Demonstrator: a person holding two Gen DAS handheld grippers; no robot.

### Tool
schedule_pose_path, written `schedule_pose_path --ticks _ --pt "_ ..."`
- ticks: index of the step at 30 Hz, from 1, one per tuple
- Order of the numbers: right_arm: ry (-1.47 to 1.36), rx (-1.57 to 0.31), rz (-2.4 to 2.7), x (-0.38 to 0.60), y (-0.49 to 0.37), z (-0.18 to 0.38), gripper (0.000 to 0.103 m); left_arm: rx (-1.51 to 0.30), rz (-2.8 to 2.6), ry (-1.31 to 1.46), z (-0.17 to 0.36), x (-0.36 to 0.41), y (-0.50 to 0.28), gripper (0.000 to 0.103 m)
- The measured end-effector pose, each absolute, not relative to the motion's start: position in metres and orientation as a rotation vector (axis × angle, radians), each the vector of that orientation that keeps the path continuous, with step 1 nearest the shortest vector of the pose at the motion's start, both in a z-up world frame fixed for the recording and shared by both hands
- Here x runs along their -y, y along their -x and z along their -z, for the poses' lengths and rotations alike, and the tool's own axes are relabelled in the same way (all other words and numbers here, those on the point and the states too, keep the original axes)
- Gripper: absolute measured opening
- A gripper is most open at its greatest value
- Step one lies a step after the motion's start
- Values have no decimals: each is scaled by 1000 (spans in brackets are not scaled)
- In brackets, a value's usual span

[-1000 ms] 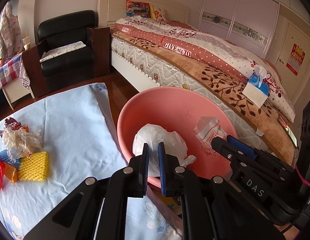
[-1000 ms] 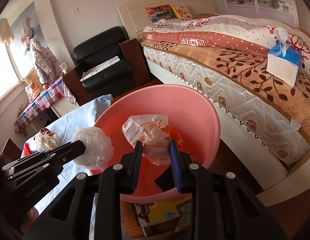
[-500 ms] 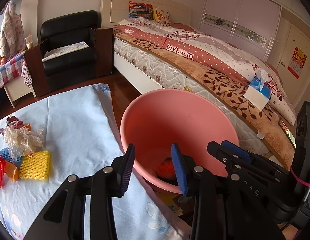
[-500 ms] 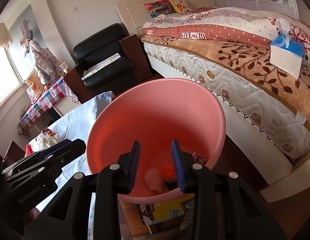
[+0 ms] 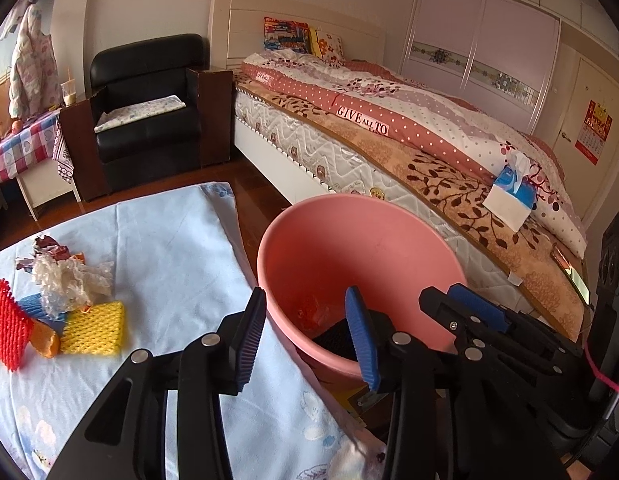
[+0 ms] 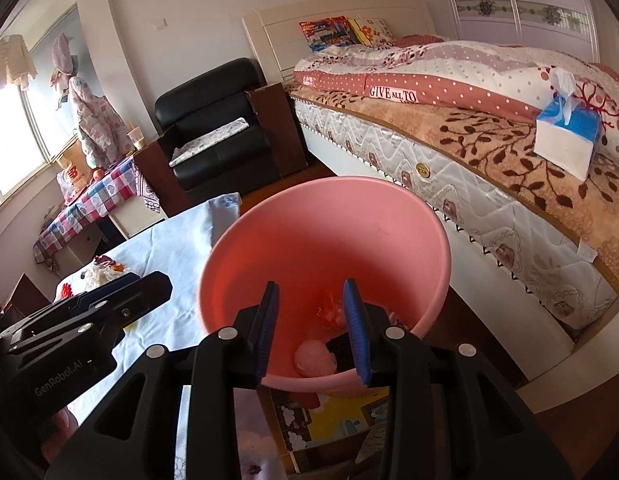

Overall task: Collect trash
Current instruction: 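Move both tools back over the table toward the foam nets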

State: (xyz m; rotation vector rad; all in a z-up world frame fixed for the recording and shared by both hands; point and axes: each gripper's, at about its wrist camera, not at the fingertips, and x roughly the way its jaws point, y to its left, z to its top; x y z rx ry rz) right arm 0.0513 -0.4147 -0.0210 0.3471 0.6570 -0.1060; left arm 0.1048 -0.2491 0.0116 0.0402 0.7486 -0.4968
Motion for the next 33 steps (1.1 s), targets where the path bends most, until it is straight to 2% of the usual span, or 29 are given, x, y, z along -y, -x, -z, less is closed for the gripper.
schedule_pose_path --ticks 16,33 --pt "-305 -625 12 368 -37 -4 34 -680 425 -13 -32 196 -80 50" --pt "-233 -685 -223 261 -69 -7 34 -586 195 9 -36 18 -81 53"
